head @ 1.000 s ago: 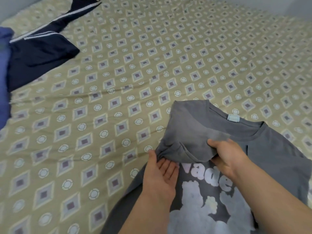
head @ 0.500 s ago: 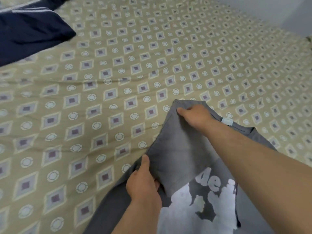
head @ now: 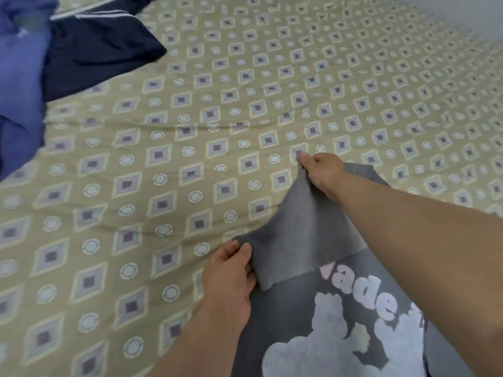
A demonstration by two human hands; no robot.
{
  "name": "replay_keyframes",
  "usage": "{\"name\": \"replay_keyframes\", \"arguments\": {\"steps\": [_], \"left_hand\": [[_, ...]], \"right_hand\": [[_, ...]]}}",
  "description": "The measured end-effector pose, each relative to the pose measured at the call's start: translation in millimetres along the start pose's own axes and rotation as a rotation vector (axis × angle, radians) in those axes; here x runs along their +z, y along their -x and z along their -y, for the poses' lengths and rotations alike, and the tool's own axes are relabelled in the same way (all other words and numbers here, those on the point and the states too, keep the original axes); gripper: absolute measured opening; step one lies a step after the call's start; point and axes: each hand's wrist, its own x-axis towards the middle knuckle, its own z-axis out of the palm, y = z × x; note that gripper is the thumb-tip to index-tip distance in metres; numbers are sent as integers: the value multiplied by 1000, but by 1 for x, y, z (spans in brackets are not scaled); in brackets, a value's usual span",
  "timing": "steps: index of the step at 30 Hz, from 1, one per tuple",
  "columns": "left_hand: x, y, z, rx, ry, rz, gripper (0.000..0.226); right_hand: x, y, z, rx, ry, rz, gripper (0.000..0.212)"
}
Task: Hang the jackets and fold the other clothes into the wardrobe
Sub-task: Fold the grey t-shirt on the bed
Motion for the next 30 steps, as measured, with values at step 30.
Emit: {"name": "replay_keyframes", "arguments": {"steps": [30], "left_hand": [[-26,-40,14,1235,-2148,260,73]], "right_hand": [[24,63,-96,-488,834,-115,80]]}}
